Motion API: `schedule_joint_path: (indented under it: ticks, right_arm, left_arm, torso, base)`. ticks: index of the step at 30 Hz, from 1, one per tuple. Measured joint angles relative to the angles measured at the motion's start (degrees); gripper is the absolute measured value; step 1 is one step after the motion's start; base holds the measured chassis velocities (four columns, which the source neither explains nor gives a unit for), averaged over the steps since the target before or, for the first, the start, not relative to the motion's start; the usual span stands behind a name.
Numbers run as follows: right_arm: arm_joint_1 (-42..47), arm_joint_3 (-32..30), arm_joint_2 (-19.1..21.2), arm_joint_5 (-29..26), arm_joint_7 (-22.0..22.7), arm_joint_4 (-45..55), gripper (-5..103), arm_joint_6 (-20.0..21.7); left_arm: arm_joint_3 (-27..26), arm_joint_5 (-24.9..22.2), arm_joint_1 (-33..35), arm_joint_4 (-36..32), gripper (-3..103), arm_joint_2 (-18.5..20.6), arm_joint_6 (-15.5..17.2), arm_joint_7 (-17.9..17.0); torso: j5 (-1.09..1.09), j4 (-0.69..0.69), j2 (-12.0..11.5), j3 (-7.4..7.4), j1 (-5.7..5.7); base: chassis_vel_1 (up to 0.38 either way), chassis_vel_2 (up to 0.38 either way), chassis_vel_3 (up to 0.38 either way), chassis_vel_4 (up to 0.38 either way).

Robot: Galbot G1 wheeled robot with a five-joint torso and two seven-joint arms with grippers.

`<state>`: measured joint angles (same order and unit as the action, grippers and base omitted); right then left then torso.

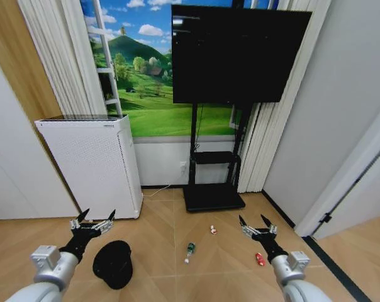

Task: Pick up the trash bin and place the garbage on the floor into it.

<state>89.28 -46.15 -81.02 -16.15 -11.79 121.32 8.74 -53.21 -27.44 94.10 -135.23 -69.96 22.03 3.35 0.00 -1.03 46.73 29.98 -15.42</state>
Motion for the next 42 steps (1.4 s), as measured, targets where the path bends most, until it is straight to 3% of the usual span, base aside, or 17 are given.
schedule_joint_path:
  ticks: [13,15,42]
  right_arm:
    - [-1.0,0.2,0.0,0.4,-0.7,-2.0,100,-2.2]
    - [-1.1,0.3,0.0,0.4,-0.7,-2.2,100,-2.2]
    - [-1.2,0.3,-0.6,0.3,-0.5,-3.1,100,-2.2]
  left_arm:
    - [0.4,-0.2,-0.7,1.2,100,0.2,0.4,0.0]
    - [0.6,-0.2,-0.9,1.3,100,0.2,0.6,0.2]
    - [1.0,0.9,-1.9,3.1,100,0.5,-0.8,1.2]
  torso:
    - [-0.01,0.03,0.0,0.02,-0.05]
    - [0.00,-0.03,0.0,0.01,-0.03]
    - [0.00,0.02,0.0,0.00,0.00]
  base:
    - [-0.181,0.194,0.189,-0.168]
    - [-0.045,0.011,0.019,-0.010]
    - [0.007,-0.007,-0.011,0.005]
